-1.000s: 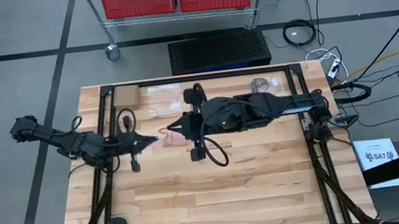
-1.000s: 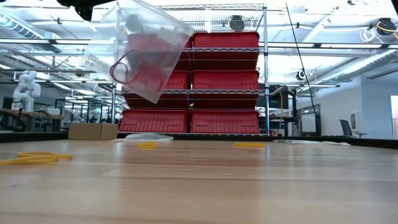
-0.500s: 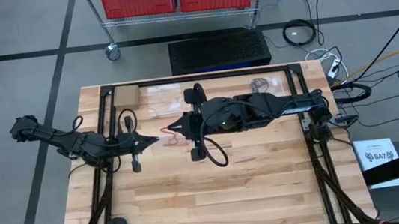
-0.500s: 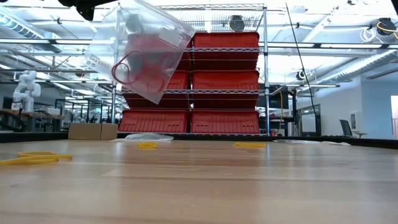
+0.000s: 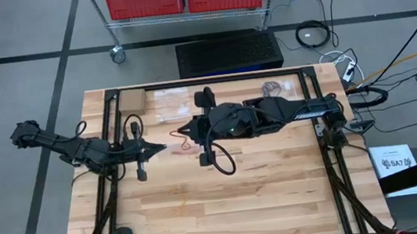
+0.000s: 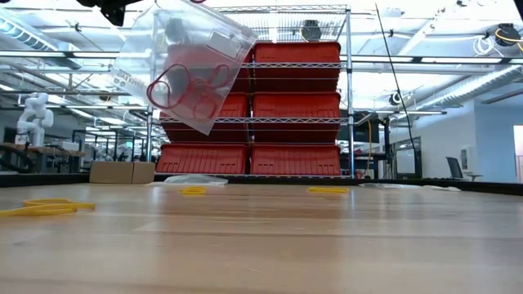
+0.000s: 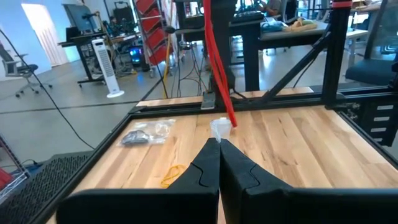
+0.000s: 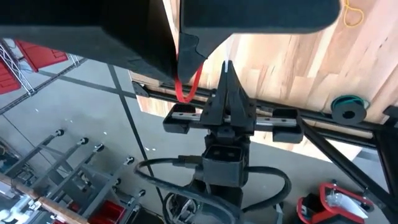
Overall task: Sort rubber bands
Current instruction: Put the red rubber band into the bottom right transparent zip lock bag
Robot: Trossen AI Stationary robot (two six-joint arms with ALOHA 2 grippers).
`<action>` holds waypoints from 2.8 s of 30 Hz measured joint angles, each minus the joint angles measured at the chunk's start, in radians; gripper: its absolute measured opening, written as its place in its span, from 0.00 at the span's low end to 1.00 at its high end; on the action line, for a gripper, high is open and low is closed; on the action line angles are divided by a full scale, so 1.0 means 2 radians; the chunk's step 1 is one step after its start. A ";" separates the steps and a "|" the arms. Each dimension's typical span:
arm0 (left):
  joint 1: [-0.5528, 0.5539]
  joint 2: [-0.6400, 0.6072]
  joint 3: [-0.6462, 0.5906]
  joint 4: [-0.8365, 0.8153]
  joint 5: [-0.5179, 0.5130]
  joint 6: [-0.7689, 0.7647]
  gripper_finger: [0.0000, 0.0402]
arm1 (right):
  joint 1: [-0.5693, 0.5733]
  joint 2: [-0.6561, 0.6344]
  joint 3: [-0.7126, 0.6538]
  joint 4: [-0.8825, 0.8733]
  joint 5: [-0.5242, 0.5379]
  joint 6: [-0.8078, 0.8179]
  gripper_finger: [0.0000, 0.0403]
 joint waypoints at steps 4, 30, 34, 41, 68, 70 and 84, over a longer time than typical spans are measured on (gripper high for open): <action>0.000 0.000 0.000 0.000 0.000 0.000 0.00 | 0.002 0.000 0.000 -0.007 0.000 0.000 0.00; 0.000 0.000 0.000 0.008 0.000 -0.001 0.00 | 0.009 -0.011 0.000 -0.016 0.022 0.006 0.00; 0.000 0.000 0.000 0.009 0.000 -0.001 0.00 | 0.010 -0.011 0.000 -0.016 0.022 0.006 0.00; 0.000 0.000 0.000 0.010 0.000 -0.002 0.00 | 0.010 -0.011 0.000 -0.018 0.022 0.006 0.00; 0.000 0.000 0.000 0.011 0.000 0.000 0.00 | 0.015 0.013 0.000 -0.042 0.009 0.047 0.00; 0.000 0.000 0.000 0.011 0.000 -0.001 0.00 | 0.015 0.018 0.000 -0.042 0.009 0.051 0.00; 0.000 0.000 0.000 0.011 0.000 -0.002 0.00 | 0.004 0.053 0.000 -0.075 0.003 0.081 0.00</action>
